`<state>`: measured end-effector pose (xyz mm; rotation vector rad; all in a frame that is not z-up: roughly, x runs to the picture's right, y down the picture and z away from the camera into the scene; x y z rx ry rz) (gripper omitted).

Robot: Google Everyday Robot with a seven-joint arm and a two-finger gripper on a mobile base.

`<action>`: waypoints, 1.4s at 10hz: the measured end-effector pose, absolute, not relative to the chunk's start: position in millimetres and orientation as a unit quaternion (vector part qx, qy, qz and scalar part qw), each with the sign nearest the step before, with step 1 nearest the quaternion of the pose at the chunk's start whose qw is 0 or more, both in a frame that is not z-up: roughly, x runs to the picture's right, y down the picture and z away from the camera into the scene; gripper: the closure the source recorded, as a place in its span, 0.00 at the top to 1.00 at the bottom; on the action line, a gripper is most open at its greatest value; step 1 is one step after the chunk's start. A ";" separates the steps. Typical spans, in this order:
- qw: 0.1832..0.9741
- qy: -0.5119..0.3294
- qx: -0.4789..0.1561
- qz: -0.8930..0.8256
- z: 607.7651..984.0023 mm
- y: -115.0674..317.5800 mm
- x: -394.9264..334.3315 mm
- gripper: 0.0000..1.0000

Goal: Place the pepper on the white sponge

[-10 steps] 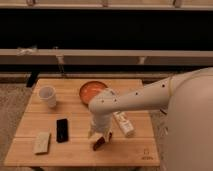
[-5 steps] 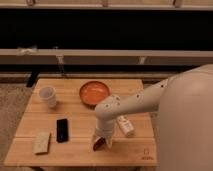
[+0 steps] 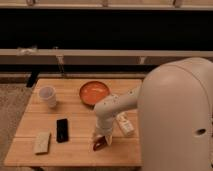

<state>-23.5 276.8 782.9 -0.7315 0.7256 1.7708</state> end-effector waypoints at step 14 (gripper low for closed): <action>0.715 0.142 -0.376 0.573 751.0 174.8 -209.6 0.08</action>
